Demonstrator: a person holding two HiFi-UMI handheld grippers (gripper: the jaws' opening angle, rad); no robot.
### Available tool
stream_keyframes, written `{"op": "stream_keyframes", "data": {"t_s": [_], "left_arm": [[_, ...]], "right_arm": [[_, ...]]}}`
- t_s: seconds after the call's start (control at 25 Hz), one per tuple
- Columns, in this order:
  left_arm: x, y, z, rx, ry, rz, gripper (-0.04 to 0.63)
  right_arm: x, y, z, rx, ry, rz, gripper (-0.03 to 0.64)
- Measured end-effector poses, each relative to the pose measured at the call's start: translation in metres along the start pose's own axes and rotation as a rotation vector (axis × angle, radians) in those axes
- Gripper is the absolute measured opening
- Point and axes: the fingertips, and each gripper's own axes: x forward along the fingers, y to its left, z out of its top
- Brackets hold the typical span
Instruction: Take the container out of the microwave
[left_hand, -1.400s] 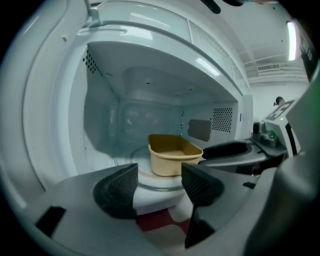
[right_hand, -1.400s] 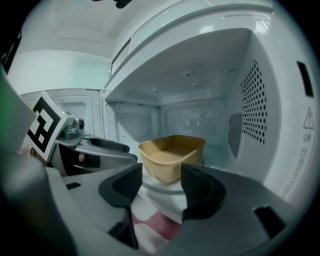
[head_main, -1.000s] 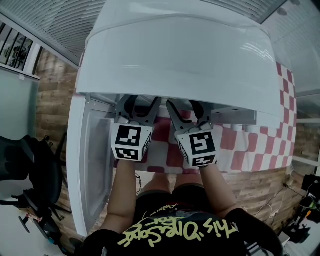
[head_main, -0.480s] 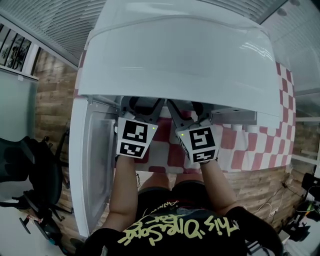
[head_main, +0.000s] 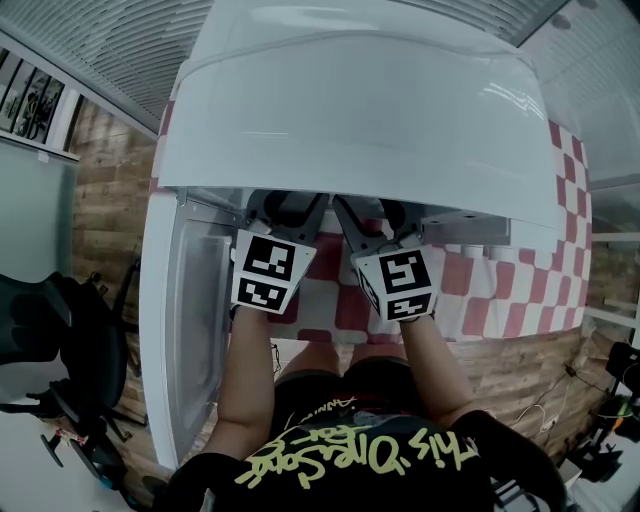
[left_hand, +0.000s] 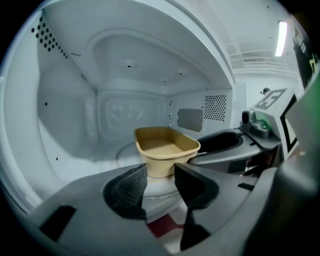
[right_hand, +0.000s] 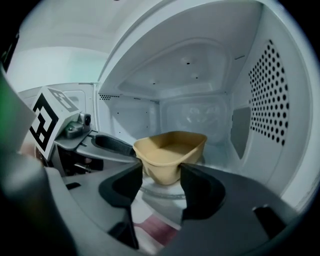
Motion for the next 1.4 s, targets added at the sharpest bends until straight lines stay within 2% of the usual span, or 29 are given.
{"op": "stream_keyframes", "data": {"t_s": [0.12, 0.2, 0.56, 1.4], "left_arm": [[-0.004, 0.000, -0.002, -0.072, -0.021, -0.008, 0.164], [-0.006, -0.001, -0.002, -0.086, -0.028, 0.002, 0.161], [-0.018, -0.010, -0.004, -0.075, -0.038, 0.066, 0.149], [-0.044, -0.024, -0.002, -0.065, -0.042, 0.122, 0.132]], "right_arm": [[-0.001, 0.000, 0.000, -0.009, -0.009, -0.009, 0.225], [-0.001, 0.000, 0.000, -0.031, -0.011, -0.020, 0.225], [-0.008, 0.004, -0.002, -0.011, 0.002, -0.022, 0.224], [-0.031, 0.019, 0.005, -0.001, -0.024, -0.012, 0.222]]}}
